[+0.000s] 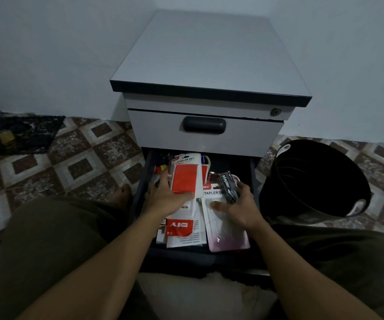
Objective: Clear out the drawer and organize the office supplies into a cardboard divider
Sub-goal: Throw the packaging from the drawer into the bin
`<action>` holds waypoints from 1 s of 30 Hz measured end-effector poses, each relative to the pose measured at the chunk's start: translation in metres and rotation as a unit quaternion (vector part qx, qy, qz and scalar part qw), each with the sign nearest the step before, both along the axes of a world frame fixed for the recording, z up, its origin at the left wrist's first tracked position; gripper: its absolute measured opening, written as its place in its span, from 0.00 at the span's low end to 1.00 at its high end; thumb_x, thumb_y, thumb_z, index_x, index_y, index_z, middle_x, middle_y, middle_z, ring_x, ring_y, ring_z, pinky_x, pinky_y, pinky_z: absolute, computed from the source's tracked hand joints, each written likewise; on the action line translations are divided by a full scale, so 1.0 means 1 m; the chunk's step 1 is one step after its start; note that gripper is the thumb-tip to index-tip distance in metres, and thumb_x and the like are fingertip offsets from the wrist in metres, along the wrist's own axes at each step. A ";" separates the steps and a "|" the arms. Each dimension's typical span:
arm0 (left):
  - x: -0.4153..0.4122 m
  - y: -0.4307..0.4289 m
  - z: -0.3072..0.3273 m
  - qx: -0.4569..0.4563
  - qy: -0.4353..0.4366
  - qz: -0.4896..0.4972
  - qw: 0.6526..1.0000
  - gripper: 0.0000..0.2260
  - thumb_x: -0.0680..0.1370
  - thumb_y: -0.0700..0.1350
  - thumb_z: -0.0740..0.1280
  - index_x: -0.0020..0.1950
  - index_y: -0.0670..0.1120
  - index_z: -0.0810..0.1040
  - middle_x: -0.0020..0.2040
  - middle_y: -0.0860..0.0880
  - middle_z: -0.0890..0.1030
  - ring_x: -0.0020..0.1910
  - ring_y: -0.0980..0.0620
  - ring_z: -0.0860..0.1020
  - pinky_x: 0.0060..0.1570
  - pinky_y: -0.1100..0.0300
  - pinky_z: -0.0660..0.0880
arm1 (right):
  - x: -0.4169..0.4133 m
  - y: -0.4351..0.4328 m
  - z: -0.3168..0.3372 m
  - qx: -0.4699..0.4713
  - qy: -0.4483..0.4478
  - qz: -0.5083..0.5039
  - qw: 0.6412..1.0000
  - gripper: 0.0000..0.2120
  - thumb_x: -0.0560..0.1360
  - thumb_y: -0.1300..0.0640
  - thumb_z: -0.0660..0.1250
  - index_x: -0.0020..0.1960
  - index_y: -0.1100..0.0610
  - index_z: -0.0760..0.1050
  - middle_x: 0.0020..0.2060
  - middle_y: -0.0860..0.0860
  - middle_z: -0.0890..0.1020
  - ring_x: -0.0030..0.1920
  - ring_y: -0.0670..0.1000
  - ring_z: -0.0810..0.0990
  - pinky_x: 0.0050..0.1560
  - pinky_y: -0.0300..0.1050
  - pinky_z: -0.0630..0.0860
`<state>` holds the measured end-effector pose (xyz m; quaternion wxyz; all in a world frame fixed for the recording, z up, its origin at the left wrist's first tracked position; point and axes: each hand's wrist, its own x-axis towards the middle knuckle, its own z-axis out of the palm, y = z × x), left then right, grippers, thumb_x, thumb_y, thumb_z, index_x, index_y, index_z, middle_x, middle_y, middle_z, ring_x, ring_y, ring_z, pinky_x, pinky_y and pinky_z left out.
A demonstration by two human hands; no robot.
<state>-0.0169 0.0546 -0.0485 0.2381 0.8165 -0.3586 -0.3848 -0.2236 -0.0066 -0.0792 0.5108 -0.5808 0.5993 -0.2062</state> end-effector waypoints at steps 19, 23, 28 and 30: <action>0.007 -0.001 -0.006 0.027 0.022 -0.005 0.999 0.44 0.61 0.67 0.75 0.71 0.75 0.56 0.76 0.44 0.63 0.72 0.37 0.66 0.69 0.37 0.67 | 0.006 0.001 -0.004 0.007 0.027 -0.016 0.999 0.52 0.45 0.27 0.80 0.65 0.46 0.72 0.58 0.49 0.79 0.55 0.53 0.82 0.54 0.54 0.82; 0.006 0.000 -0.014 0.034 0.063 -0.031 0.997 0.42 0.60 0.66 0.75 0.70 0.75 0.59 0.71 0.50 0.71 0.67 0.44 0.73 0.66 0.39 0.71 | 0.008 0.006 0.001 0.009 0.058 0.010 0.998 0.57 0.49 0.25 0.77 0.72 0.45 0.65 0.67 0.54 0.70 0.65 0.58 0.74 0.63 0.58 0.76; 0.009 -0.001 -0.008 0.039 0.085 -0.045 0.995 0.37 0.65 0.61 0.77 0.71 0.67 0.65 0.64 0.54 0.77 0.59 0.50 0.78 0.63 0.46 0.75 | 0.005 0.009 0.007 0.000 0.061 0.041 0.997 0.40 0.64 0.39 0.78 0.72 0.47 0.69 0.77 0.56 0.55 0.77 0.60 0.51 0.74 0.55 0.58; 0.009 0.000 -0.010 0.043 0.087 -0.045 0.994 0.38 0.62 0.62 0.77 0.70 0.66 0.67 0.63 0.54 0.77 0.60 0.49 0.79 0.63 0.44 0.75 | 0.006 0.012 0.008 -0.012 0.051 0.057 0.997 0.39 0.64 0.40 0.79 0.71 0.47 0.70 0.77 0.57 0.58 0.78 0.59 0.49 0.75 0.55 0.57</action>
